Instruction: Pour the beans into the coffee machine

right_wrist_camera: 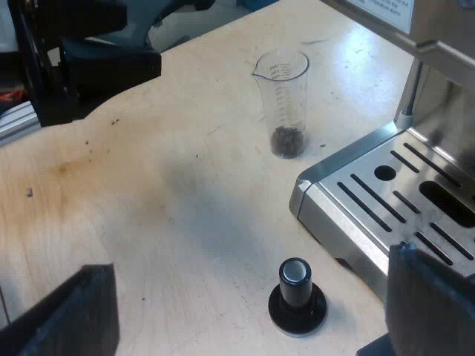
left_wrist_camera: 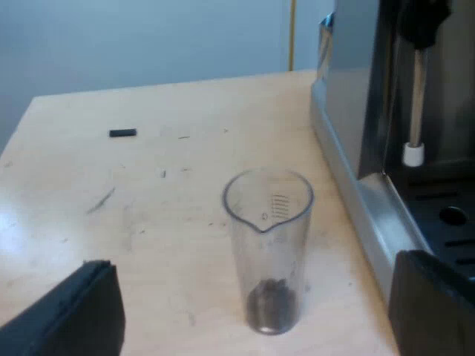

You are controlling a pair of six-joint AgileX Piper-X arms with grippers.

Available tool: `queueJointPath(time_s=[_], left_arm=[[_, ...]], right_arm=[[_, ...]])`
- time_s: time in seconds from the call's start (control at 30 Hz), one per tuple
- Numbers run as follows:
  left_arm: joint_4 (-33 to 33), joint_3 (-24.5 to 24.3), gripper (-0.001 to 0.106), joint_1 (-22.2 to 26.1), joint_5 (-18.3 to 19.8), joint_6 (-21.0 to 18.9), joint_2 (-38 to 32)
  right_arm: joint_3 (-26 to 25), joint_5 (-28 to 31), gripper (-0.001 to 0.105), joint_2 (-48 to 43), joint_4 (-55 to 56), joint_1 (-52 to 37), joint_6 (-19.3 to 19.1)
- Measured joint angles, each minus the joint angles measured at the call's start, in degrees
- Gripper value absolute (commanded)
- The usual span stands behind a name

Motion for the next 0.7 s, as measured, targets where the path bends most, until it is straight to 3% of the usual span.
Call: queueJointPath(time_s=[0.27,0.33,0.7], left_arm=[[-6.30,2.35,0.085,0.00,1.36,-0.09,4.10],[-12.82,2.66,0.085,0.00,2.61,-1.88,11.53],[-28.23,2.66,0.085,0.00,3.94,-2.60,31.58]], right_arm=[[0.00,0.00,0.079,0.00,0.00,0.00,0.00],[0.00,0.00,0.079,0.00,0.00,0.00,0.00],[0.00,0.34,0.079,0.00,0.00,0.00,0.00]])
